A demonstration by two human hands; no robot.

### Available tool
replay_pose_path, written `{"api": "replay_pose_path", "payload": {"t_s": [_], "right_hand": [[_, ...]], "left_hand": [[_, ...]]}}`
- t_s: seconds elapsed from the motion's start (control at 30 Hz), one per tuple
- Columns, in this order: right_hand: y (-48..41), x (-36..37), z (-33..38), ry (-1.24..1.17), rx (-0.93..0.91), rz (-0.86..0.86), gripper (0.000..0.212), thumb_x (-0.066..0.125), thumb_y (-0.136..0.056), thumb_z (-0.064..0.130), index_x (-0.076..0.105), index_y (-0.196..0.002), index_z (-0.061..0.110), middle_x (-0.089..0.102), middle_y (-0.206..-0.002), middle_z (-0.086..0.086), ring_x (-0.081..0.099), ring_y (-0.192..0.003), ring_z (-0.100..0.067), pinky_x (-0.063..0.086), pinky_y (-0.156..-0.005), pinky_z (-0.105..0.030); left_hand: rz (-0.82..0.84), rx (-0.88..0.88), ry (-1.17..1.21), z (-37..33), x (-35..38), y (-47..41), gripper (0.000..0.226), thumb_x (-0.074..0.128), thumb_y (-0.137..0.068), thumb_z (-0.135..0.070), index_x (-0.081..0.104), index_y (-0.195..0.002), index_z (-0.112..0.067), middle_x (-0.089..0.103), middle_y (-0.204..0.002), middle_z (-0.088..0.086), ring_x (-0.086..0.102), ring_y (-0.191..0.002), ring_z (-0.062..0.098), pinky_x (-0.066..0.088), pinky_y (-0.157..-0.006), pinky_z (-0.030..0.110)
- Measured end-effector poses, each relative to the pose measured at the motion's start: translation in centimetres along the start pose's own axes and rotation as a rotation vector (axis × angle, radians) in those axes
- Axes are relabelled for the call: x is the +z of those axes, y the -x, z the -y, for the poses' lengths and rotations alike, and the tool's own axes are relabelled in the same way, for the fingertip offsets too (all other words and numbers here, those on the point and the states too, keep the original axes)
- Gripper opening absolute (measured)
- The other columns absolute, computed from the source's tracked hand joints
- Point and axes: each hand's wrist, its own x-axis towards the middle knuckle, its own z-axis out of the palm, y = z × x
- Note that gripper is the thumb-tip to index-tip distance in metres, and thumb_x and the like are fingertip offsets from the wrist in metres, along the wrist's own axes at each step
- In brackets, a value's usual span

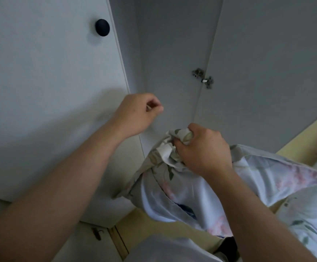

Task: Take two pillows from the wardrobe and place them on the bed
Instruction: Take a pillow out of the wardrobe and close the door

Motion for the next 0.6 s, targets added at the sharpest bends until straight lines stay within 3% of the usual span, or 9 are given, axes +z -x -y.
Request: {"api": "replay_pose_path", "payload": {"t_s": [0.13,0.33,0.43,0.6], "right_hand": [[1.0,-1.6,-2.9,-0.027,0.121,-0.051,0.036,0.061,-0.083,0.051,0.045,-0.070,0.022,0.065,-0.072,-0.001,0.064,-0.072,-0.032,0.057,-0.065,-0.042],[3.8,-5.1,-8.4,-0.047,0.284,-0.152,0.039,0.064,-0.079,0.051,0.043,-0.066,0.020,0.060,-0.065,0.002,0.061,-0.067,-0.031,0.053,-0.059,-0.039],[5.2,-7.0,-10.6,-0.027,0.336,-0.180,0.040,0.066,-0.080,0.051,0.044,-0.066,0.020,0.061,-0.066,0.001,0.062,-0.069,-0.031,0.053,-0.058,-0.039],[7.2,-10.3,-13.6,0.051,0.400,-0.267,0.041,0.065,-0.080,0.054,0.045,-0.065,0.022,0.065,-0.069,-0.002,0.062,-0.069,-0.031,0.054,-0.059,-0.040]], "left_hand": [[0.155,0.379,0.046,-6.4,2.2,-1.0,0.012,0.062,-0.094,-0.036,0.071,-0.098,-0.028,0.064,-0.084,-0.017,0.058,-0.071,0.002,0.044,-0.067,0.019],[0.168,0.893,-0.018,-16.0,8.3,-6.1,0.026,0.050,-0.095,-0.017,0.069,-0.113,-0.015,0.071,-0.108,0.001,0.064,-0.099,0.024,0.051,-0.084,0.039],[0.119,1.160,-0.206,-21.4,11.9,-8.0,0.041,0.049,-0.087,-0.008,0.065,-0.124,-0.015,0.069,-0.123,0.004,0.063,-0.113,0.028,0.051,-0.094,0.043],[0.014,1.416,-0.617,-30.5,17.0,-10.3,0.052,0.035,-0.087,-0.009,0.056,-0.134,-0.010,0.054,-0.145,0.012,0.043,-0.140,0.031,0.030,-0.117,0.047]]}}
